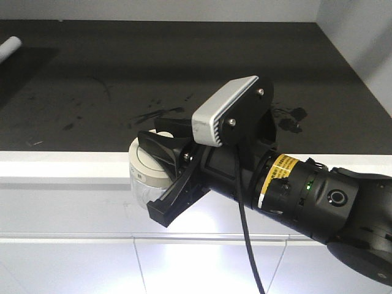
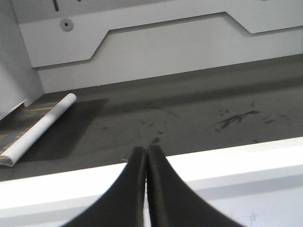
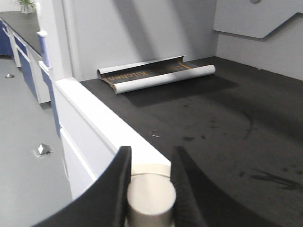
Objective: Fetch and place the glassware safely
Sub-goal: 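Hold the jar in the right gripper while the base turns away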
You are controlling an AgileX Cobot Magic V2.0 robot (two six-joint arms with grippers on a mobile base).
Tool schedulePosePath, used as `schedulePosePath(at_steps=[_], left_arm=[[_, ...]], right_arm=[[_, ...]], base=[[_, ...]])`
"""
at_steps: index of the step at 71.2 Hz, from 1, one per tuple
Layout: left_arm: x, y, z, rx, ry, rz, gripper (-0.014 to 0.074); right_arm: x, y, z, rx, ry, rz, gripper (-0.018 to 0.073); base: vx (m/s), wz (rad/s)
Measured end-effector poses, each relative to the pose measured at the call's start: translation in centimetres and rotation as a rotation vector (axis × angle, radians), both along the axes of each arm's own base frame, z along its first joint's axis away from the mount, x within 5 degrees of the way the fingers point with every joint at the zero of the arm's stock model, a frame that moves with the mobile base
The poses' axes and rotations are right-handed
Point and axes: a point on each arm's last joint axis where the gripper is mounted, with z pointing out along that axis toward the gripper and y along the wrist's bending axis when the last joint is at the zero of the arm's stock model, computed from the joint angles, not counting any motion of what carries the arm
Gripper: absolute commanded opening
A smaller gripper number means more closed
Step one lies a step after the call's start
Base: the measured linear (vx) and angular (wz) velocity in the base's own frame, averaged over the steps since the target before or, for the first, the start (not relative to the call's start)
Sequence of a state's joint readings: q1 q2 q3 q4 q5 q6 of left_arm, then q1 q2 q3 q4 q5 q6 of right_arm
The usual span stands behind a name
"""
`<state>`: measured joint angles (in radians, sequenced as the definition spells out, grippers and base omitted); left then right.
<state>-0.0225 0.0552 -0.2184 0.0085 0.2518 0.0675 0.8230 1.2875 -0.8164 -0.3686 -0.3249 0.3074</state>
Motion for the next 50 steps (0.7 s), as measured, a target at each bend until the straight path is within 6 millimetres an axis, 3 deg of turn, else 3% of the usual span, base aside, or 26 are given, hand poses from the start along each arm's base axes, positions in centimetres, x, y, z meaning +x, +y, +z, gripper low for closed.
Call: schedulePosePath(at_steps=[23, 50], left_arm=[[0.00, 0.00, 0.00, 0.000, 0.000, 0.000, -0.0007], [0.00, 0.00, 0.00, 0.000, 0.000, 0.000, -0.0007]], right_arm=[[0.00, 0.00, 0.00, 0.001, 0.001, 0.000, -0.0003], [0.00, 0.00, 0.00, 0.001, 0.001, 0.000, -0.0003]], base=[[-0.10, 0.38], [-0.17, 0.64]])
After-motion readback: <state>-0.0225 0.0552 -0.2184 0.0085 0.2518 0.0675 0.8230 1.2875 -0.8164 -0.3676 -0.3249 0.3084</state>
